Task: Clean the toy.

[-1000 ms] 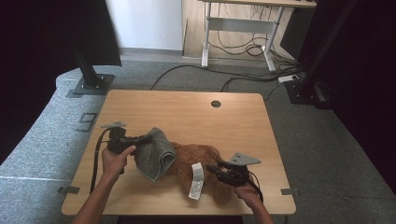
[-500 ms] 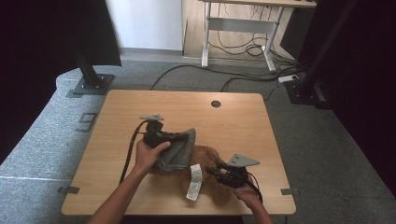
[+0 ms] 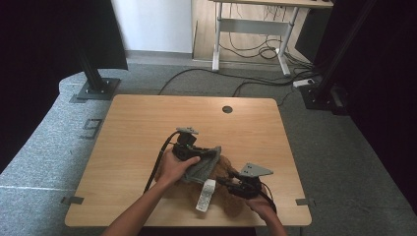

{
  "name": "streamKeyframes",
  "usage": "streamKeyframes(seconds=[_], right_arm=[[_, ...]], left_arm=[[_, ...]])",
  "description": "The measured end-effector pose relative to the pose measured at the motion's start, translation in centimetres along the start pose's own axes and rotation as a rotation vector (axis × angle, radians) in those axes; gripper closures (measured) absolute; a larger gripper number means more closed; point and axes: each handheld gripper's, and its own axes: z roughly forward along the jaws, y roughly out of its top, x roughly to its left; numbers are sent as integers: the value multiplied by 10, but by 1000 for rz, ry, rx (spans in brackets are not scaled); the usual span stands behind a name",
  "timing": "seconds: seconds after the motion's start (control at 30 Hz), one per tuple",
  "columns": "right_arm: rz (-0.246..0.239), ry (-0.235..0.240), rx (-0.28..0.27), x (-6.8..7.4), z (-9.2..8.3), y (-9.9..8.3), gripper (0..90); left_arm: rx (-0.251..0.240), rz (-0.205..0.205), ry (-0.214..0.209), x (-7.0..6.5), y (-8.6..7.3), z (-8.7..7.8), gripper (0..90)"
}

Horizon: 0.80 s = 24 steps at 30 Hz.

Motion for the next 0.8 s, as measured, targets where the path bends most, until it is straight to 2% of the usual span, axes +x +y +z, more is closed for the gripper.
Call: streamKeyframes(seconds=[0.07,0.17,0.23,0.33,0.43,0.53,0.63,0.8], right_arm=[[8,-7,5,1,-3,1,499],[57,-10,-12,2,-11,-2,448],[73,-40,8,2,-17,-7,400],[102,-49,41,-1,-18,-17,396],[106,-34,82,-1,-13,-21,396],[85,-19,105,4,-5,-19,432],[84,-4,131,5,-1,-19,504],[49,-1,211,12,9,-25,632]], left_arm=[[-4,-19,-7,3,-3,1,810],[-13,-29,-24,4,-8,0,810],[-20,-26,-29,3,-12,-1,811],[-30,-38,-52,4,-18,-3,812],[-37,-58,-80,5,-24,-5,813],[-37,-61,-85,6,-27,-7,812],[-36,-61,-93,6,-30,-9,812],[-32,-46,-94,0,-41,-9,813]])
